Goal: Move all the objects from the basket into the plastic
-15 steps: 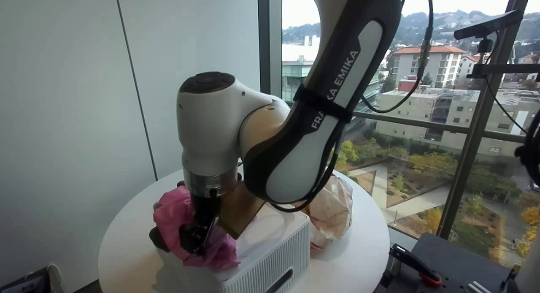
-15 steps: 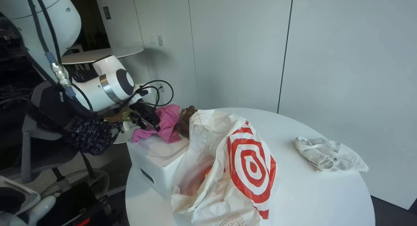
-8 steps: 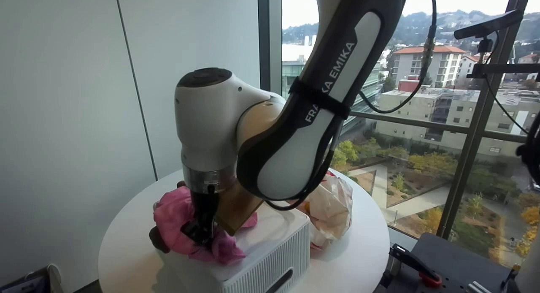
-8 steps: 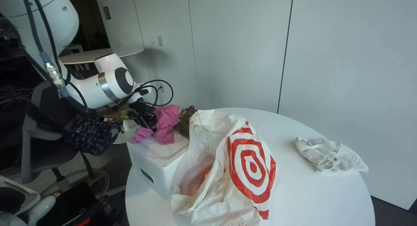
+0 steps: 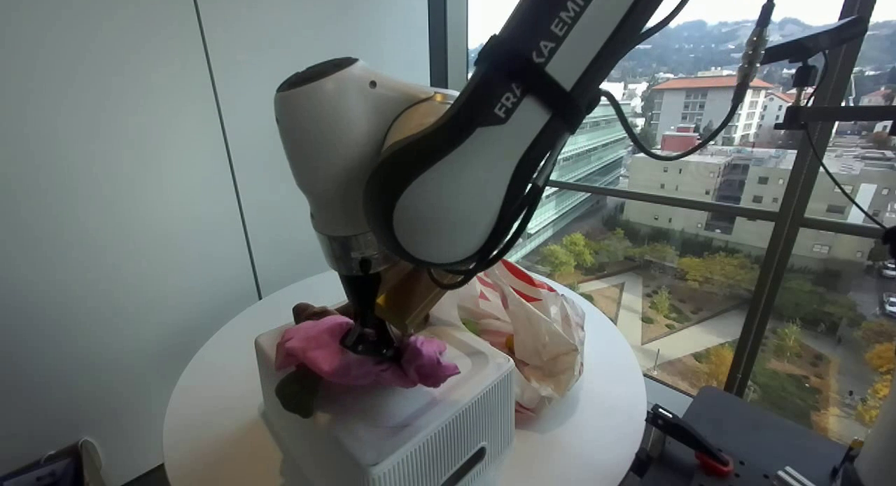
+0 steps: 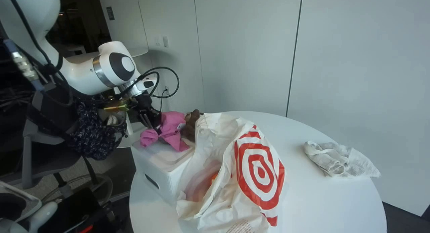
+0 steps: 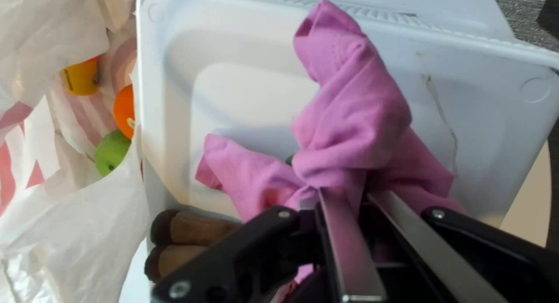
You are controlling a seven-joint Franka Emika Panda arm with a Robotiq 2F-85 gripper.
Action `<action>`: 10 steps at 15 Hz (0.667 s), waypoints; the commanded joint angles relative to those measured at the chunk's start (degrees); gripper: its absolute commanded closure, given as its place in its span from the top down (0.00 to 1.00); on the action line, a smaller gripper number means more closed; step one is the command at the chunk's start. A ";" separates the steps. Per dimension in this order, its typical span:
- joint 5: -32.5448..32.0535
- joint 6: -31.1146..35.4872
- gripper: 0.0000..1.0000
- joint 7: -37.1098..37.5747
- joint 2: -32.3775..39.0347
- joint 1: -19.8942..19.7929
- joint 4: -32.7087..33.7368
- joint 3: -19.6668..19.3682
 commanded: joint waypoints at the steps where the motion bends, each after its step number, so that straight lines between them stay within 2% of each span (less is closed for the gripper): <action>1: 0.43 -8.02 0.09 -1.17 -7.85 -0.70 0.02 -0.32; 7: -1.13 -11.41 0.09 2.26 -18.02 -5.19 -0.13 0.29; 10: -1.87 -16.86 0.09 2.77 -22.59 -7.92 -0.22 0.80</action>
